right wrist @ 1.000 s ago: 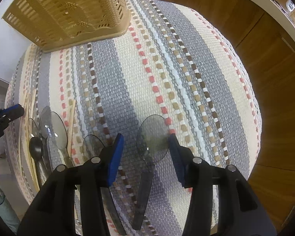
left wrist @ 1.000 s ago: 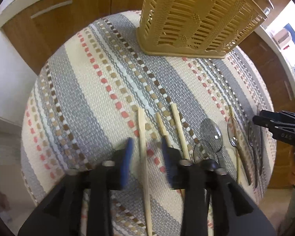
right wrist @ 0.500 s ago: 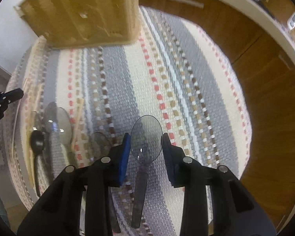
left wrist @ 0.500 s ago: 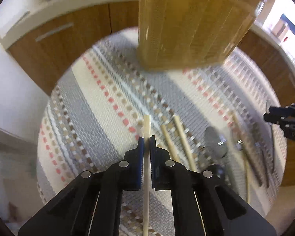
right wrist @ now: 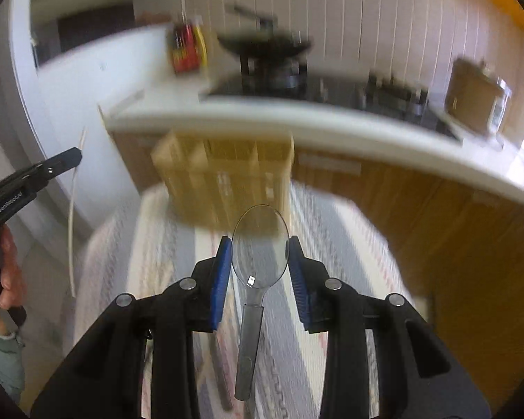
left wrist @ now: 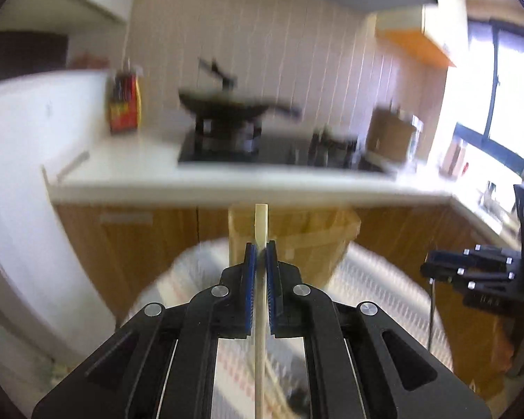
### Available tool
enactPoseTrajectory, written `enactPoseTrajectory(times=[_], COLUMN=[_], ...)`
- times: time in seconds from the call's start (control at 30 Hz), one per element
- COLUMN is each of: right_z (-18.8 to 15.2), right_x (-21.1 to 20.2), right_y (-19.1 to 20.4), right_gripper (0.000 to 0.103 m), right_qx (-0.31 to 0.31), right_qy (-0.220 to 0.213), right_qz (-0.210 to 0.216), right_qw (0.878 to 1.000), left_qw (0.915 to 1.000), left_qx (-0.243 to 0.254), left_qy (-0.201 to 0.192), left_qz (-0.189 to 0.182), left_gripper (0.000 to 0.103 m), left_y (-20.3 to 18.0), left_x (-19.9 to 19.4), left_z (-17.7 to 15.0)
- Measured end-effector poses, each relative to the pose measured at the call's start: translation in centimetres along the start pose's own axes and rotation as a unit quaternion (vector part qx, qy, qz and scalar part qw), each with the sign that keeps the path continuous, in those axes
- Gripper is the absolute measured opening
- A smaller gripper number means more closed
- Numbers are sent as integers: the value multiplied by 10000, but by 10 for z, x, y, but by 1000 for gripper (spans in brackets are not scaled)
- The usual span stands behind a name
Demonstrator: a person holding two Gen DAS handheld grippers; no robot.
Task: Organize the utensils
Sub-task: 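Lift the chopstick with the left tool while the right tool carries the spoon to the basket, then open the left tool over the basket while the right tool releases the spoon into it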
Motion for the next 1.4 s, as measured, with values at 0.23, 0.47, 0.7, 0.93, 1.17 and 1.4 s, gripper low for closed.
enactPoseTrajectory(times=[0.23,0.47,0.7,0.93,1.17,1.4], right_z=[78,132,135,117,101,90], right_x=[-24,6,73,109,111,75], right_y=[-2,-15,-33,-35,-36,-41], right_gripper=[30,30,30,30,35,51], right_qx=[50,-44,-12,-50,-19,126], right_qy=[-1466,-2422,-2448,-2341,-2262,-2255], right_qz=[-106,-543,-701,-852,-828,-662], right_qw=[9891,9687,9670,9685,9706,9719], left_qw=[9889,9796,9769,9793,9846,9861], left_qx=[-265,-398,-425,-379,-299,-425], left_qy=[-1432,-1942,-2079,-1989,-1723,-1588], left_qz=[-276,-323,-250,30,88,-227], left_gripper=[4,4,4,4,5,33], left_y=[0,2,18,29,26,27], left_x=[-1,59,113,136,134,95], left_z=[78,107,88,64,46,42])
Point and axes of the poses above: each gripper's, at about its wrist camera, not at the fingertips, and x roughly the way its jaws point, y to its left, z to its top, the point moved 4 cm from there along x, roughly the way its jaws point, and after that the axes turned 3 degrees about y, right-handed, at the moved point
